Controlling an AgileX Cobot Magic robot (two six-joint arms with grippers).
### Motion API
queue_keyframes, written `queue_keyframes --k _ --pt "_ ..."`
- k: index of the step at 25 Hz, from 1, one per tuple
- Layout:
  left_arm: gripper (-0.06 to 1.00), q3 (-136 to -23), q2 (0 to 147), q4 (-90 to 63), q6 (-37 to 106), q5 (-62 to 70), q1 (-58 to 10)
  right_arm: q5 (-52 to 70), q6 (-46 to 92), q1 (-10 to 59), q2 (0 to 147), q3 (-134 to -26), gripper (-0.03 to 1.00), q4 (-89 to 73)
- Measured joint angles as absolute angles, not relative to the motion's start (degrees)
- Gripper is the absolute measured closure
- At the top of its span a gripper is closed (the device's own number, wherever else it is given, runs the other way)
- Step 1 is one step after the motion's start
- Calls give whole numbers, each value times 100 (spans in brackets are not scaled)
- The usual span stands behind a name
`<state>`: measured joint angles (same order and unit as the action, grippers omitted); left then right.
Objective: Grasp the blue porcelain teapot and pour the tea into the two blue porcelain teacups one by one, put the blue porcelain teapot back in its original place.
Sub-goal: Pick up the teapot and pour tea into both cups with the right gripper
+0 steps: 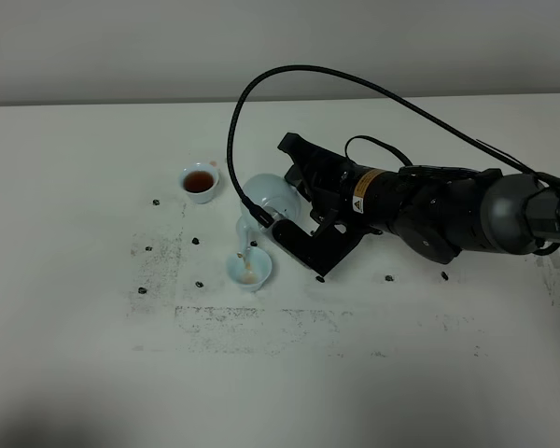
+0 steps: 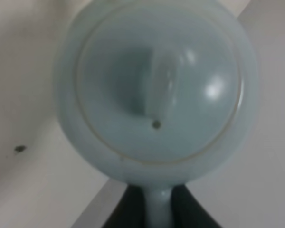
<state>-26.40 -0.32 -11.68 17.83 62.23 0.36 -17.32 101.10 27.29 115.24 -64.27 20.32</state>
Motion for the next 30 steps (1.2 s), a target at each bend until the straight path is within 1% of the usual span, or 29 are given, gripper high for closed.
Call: queue_keyframes --k 10,30 --pt "22 -2640 -32 -1168 1783 6223 36 -2002 10596 2729 11524 -6427 92 1904" --pt "22 -2640 -32 -1168 1783 6223 36 -2014 11108 2729 11524 -6427 92 1877"
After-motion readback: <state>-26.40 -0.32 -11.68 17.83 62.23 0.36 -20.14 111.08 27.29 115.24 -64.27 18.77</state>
